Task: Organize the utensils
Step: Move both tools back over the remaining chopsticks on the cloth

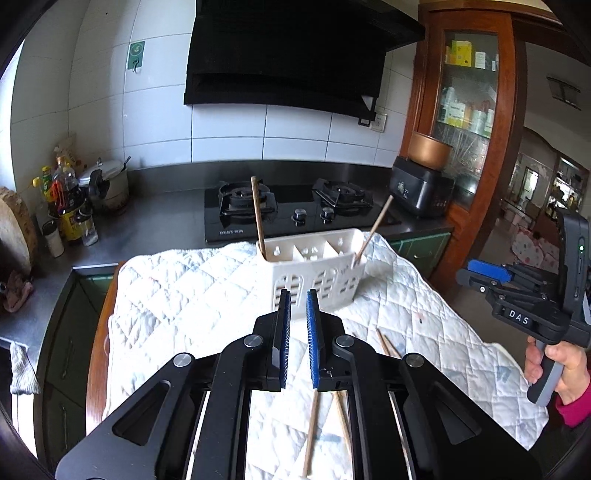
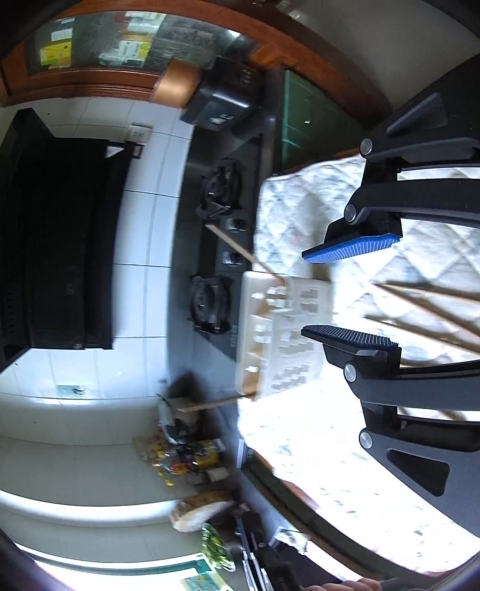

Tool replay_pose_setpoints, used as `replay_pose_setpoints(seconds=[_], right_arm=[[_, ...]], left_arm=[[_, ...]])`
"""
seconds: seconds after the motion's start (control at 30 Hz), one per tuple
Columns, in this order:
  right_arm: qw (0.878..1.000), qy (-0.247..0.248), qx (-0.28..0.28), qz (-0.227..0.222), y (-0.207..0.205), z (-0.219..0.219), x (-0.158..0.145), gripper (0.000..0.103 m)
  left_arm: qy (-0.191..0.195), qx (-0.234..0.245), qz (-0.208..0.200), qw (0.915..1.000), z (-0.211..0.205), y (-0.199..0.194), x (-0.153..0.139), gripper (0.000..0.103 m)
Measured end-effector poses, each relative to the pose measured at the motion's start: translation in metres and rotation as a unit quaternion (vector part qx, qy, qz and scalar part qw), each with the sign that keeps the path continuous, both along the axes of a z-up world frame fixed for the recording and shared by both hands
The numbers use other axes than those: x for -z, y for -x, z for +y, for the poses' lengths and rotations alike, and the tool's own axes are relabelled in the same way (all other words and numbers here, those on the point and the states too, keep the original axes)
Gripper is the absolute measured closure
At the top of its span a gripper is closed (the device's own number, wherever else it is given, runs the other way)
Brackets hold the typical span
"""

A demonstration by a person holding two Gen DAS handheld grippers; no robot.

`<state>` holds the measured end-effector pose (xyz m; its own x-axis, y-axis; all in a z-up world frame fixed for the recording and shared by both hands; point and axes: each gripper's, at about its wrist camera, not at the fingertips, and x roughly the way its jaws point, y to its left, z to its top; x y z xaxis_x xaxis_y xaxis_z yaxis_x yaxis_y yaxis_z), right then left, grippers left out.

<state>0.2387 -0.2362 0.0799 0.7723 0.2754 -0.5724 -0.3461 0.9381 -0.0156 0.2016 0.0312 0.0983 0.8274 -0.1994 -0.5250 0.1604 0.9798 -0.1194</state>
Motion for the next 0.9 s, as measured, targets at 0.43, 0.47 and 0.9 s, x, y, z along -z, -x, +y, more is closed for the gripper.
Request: replay_pose_setpoints(seconds=[0.43, 0.47, 0.9], right_arm=[[0.995, 0.044, 0.023, 0.088, 0.095, -0.003, 0.136, 0.069], [0.994, 0.041, 0.024, 0.094, 0.096, -0.004, 0.141, 0.069], [0.991, 0.035, 0.052, 0.115, 0.095, -0.013, 0.159, 0.07]], left_arm=[[0.003, 0.007, 0.118, 0.993, -0.022, 0.053, 0.142, 0.09], [0.007, 0.009, 0.127, 0.9919, -0.023, 0.053, 0.15, 0.084], [0.009, 0.008, 0.166, 0.9861, -0.03, 0.027, 0.189, 0.079]])
